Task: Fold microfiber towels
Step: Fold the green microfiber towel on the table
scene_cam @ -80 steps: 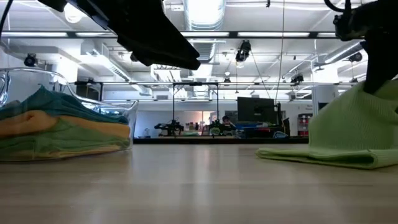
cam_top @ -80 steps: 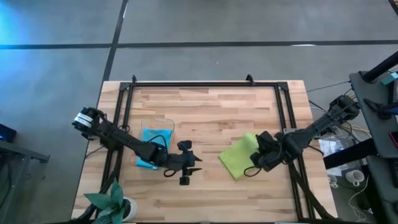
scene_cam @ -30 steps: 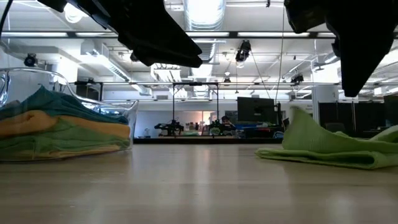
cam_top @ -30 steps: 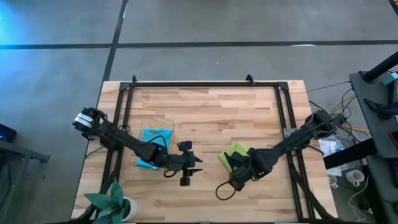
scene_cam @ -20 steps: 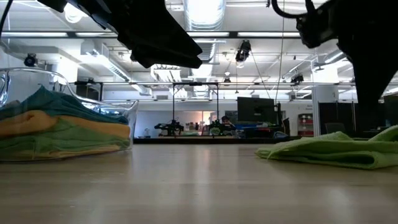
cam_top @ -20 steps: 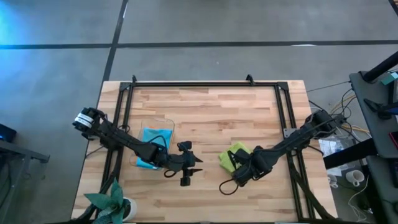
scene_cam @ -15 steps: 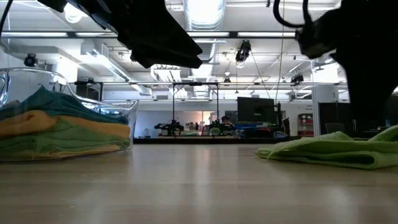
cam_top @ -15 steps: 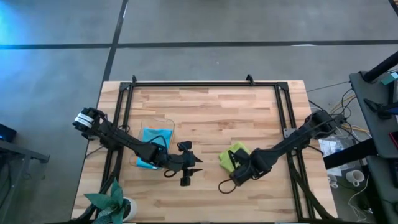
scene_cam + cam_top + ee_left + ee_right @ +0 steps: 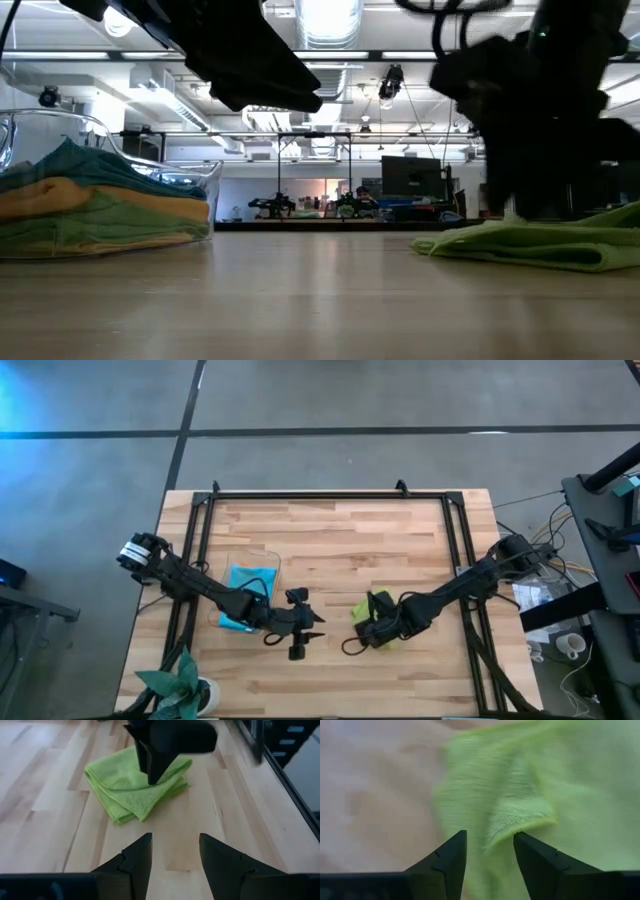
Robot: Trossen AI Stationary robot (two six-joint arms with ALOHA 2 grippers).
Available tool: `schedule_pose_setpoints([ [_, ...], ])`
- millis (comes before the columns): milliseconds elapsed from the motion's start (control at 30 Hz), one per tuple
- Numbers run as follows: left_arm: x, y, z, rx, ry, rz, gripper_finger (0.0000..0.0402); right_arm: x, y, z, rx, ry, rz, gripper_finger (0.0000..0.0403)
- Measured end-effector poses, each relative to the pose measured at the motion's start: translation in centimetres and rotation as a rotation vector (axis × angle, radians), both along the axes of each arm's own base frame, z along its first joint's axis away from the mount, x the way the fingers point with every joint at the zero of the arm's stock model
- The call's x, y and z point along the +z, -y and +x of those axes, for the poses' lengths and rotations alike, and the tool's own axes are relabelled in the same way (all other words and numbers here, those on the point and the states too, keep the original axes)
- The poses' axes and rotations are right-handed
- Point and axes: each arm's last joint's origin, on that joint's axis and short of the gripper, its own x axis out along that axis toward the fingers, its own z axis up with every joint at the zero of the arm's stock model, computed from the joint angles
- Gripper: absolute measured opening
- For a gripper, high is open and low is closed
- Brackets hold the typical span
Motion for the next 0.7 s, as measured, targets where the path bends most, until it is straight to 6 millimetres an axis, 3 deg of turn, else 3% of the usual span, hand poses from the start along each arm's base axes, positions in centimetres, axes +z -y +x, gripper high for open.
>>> schedule_pose_setpoints([
  [267,-0.4,0.0,-0.2,-0.026,-0.037,-0.003,0.0148,2.5,-1.1,4.1,0.342,0.348,0.092,0.0143],
  [367,-0.3,0.0,-0.2,-0.026,-0.036,-0.004,0.0148,3.2,-1.1,4.1,0.366,0.290,0.081,0.0137],
  [500,-0.3,0.0,-0.2,-0.026,-0.035,-0.004,0.0148,4.4,-0.2,2.8,0.355,0.073,-0.072,0.0133],
  [600,-0.3,0.0,-0.2,-0.026,-0.035,-0.005,0.0148,4.2,-0.2,2.1,0.429,-0.061,-0.172,0.0136],
  [700,-0.3,0.0,-0.2,-0.025,-0.032,-0.007,0.0148,3.3,-1.0,2.6,0.559,-0.049,-0.174,0.0157],
])
